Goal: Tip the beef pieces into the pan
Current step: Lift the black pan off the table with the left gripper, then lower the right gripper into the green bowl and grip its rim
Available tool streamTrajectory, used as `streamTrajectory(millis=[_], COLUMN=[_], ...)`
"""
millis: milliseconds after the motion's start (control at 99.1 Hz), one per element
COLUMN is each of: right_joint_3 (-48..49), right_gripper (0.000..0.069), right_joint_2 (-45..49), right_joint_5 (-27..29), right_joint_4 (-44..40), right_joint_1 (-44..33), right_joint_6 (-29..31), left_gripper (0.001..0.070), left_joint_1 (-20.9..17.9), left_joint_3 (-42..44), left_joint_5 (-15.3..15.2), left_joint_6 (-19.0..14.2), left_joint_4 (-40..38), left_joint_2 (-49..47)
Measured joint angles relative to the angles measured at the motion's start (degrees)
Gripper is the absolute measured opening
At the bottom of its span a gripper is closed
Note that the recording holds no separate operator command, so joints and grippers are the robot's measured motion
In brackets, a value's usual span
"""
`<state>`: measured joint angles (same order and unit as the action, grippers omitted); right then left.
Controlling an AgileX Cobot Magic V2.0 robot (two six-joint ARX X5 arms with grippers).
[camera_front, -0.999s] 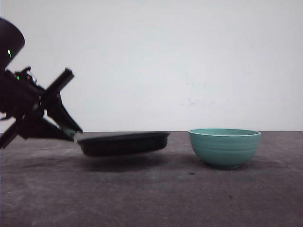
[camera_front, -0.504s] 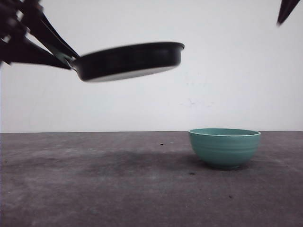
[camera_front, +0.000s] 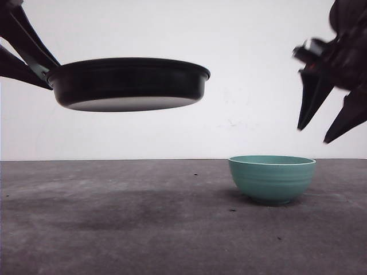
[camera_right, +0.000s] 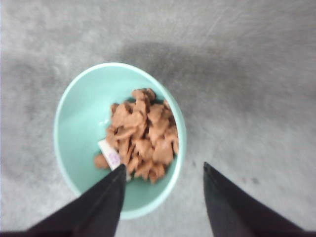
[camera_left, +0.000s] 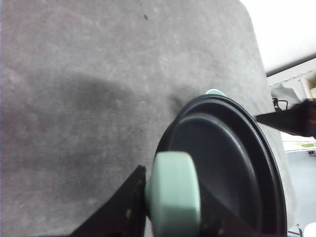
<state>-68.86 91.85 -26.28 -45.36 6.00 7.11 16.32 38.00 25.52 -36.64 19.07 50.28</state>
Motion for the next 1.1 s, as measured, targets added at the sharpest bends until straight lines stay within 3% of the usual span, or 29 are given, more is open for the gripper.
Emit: streamTrajectory(millis=[323,1100], right_joint_3=[0.0,0.0], right_gripper=[0.0186,0.0179], right_joint_2=[4.9,5.9], right_joint_5=[1.7,6.4], right_joint_4=[6.1,12.2], right_joint_1=[1.9,4.0], right_joint_6=[0.9,3.8], left_gripper=[0.0059,0.0059], left_joint_1=[0.1,0.1], left_joint_3=[0.0,0.0], left_joint_5=[0.1,-1.7], left_joint_6=[0.0,0.0], left_joint_4=[0.1,0.2], left_joint_2=[-0.1,0.0])
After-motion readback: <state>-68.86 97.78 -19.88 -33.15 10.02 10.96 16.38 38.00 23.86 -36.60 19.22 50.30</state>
